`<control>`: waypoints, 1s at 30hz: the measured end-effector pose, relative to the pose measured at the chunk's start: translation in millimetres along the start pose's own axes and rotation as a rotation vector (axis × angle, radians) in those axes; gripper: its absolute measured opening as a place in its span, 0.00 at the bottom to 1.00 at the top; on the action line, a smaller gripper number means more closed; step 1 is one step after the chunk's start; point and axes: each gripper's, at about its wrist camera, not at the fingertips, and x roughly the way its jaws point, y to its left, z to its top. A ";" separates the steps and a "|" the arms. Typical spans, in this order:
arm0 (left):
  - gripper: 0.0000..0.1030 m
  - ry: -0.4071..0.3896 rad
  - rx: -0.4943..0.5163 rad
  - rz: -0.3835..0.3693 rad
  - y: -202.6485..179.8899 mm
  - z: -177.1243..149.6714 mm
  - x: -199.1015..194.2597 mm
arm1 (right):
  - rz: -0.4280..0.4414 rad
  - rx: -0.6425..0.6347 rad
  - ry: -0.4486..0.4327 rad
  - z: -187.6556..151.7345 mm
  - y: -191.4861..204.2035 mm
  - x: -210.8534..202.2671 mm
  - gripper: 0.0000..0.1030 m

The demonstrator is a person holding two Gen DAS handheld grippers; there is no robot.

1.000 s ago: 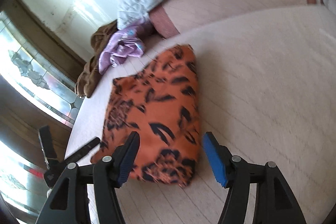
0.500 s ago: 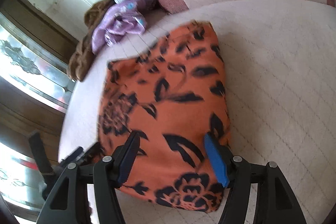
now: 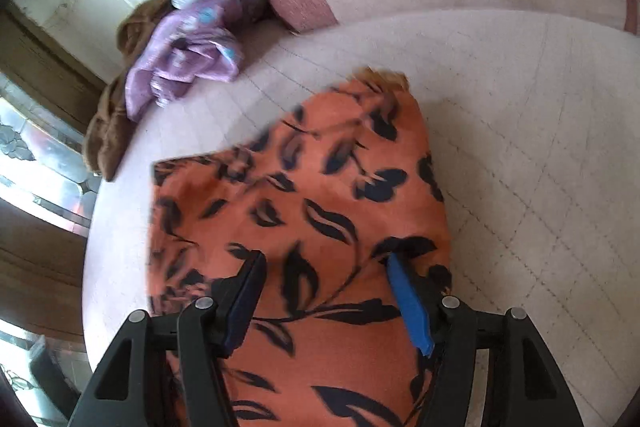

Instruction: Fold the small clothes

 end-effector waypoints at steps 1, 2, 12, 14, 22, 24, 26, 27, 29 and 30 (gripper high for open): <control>1.00 -0.010 -0.005 -0.001 1.5 1.4 -2.6 | 0.024 -0.021 -0.016 2.3 6.8 -4.9 0.64; 1.00 -0.021 -0.011 -0.002 3.3 2.1 -5.6 | 0.041 -0.035 -0.031 3.0 12.9 -8.9 0.64; 1.00 0.021 -0.047 0.005 17.3 1.6 8.4 | 0.088 0.008 0.062 7.1 41.5 39.2 0.65; 1.00 0.006 -0.044 0.003 18.0 4.2 4.8 | 0.100 0.011 0.043 5.8 43.1 30.4 0.65; 1.00 -0.020 -0.108 -0.056 30.5 8.8 -1.4 | 0.192 0.036 -0.129 -11.1 -13.6 -52.1 0.65; 1.00 -0.035 -0.108 -0.061 27.1 9.0 -3.8 | 0.188 0.066 -0.128 -19.1 -39.5 -63.3 0.65; 1.00 -0.049 -0.094 -0.056 20.8 8.4 -5.7 | 0.182 0.083 -0.090 -28.3 -60.8 -61.3 0.65; 1.00 -0.054 -0.084 -0.056 16.7 8.0 -6.1 | 0.169 0.086 -0.074 -33.9 -69.4 -59.4 0.65; 1.00 -0.061 -0.050 -0.050 6.4 7.2 -5.2 | 0.179 0.104 -0.042 -48.4 -87.0 -51.2 0.66; 1.00 -0.063 -0.039 -0.046 3.3 7.0 -4.7 | 0.204 0.117 -0.026 -53.6 -94.4 -46.1 0.66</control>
